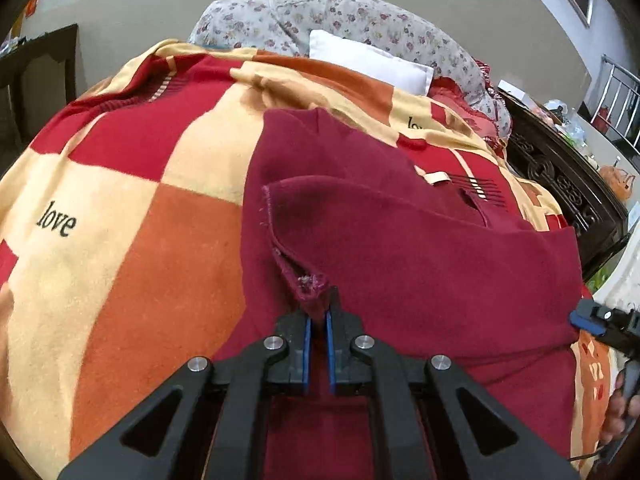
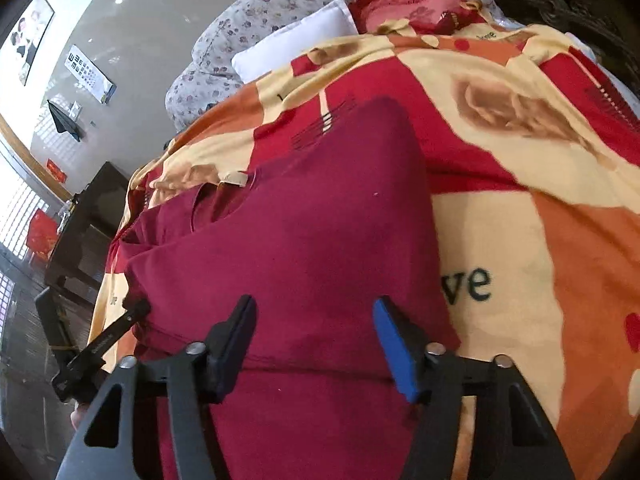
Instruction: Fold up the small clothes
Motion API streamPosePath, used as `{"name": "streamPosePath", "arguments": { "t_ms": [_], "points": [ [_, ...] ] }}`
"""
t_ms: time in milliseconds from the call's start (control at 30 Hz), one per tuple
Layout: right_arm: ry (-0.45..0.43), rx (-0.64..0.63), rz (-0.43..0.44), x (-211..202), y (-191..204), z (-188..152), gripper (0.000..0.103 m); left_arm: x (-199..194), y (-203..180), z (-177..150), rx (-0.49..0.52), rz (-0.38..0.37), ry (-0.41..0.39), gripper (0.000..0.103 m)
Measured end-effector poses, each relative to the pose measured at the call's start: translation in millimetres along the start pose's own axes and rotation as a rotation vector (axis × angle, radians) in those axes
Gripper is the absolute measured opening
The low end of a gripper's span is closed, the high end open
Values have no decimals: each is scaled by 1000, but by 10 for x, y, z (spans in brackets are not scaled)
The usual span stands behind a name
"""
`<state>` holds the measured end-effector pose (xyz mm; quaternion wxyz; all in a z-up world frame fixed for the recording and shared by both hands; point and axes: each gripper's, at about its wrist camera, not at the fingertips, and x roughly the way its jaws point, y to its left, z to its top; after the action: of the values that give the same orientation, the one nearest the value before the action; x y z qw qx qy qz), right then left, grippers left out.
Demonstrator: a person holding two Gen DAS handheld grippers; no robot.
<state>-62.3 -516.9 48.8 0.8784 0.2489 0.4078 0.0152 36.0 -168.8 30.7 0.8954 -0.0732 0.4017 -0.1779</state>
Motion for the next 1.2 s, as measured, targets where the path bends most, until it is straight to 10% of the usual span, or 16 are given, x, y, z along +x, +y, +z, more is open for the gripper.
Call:
{"name": "streamPosePath", "arguments": {
  "t_ms": [433,767,967,1200],
  "points": [
    [3,-96,-151,213,0,395,64,15,-106,-75,40,11,-1,39],
    [44,-180,-273,31,43,-49,75,26,-239,-103,97,41,-14,57],
    [51,-103,-204,-58,-150,-87,77,-137,-296,-149,121,89,-31,80],
    [-2,-132,-130,-542,63,-315,78,-373,-208,-192,74,78,-46,81]
  ]
}}
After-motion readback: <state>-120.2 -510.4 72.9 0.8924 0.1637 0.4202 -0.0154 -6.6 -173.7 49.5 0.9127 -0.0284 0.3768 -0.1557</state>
